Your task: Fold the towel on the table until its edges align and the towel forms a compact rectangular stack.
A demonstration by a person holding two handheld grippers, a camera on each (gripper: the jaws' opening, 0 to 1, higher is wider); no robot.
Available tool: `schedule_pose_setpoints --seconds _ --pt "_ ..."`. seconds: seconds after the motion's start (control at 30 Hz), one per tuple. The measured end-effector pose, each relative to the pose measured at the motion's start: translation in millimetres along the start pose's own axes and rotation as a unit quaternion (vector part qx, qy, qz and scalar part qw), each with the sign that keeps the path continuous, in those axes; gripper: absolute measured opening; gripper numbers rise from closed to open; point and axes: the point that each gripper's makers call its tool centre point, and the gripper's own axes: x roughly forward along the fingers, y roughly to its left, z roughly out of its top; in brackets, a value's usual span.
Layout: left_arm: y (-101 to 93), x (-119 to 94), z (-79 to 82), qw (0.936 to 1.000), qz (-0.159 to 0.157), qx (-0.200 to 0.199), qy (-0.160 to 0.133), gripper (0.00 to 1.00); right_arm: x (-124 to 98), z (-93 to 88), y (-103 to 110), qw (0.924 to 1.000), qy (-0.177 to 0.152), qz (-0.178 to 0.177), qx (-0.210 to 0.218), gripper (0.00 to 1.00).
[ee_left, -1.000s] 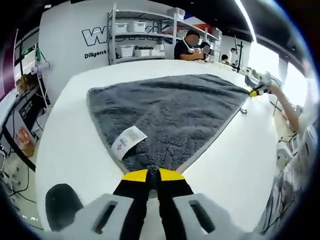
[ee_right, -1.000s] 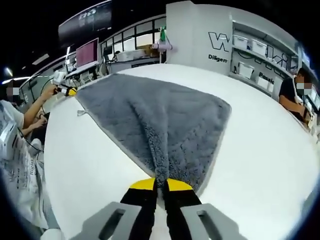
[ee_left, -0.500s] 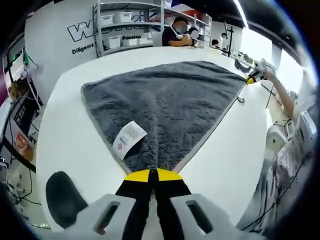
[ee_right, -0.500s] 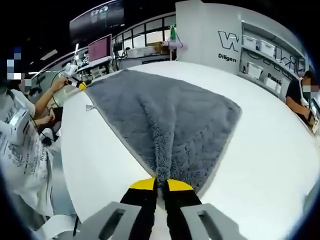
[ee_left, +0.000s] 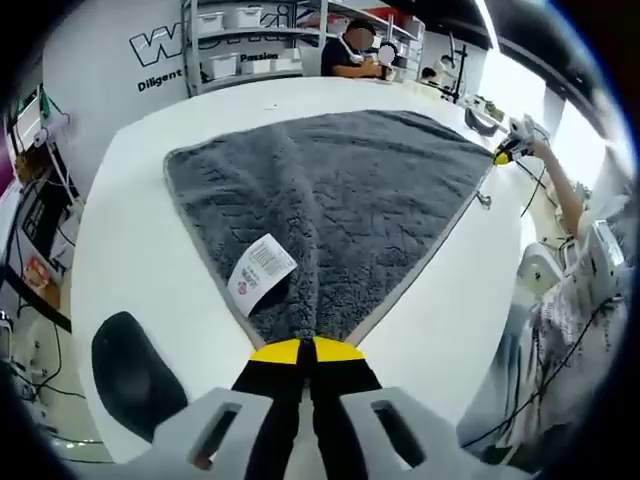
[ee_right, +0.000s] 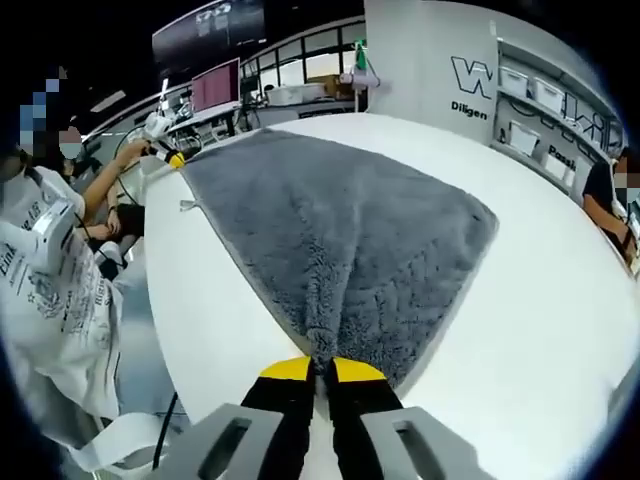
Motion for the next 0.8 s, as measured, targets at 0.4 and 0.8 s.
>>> schedule_pose_setpoints --seconds 0.4,0.8 --pt "-5.2 -2.5 2.8 0.9984 0.016 0.053 -0.012 0.1 -0.1 -0.1 6.3 0.9996 0.004 -0.001 -0.027 0.13" --pt "-8.2 -25.2 21.8 0.9947 0.006 0.047 -0.091 0.5 -8.7 -3.1 4.6 0.9985 0.0 -0.018 -0.051 0.34"
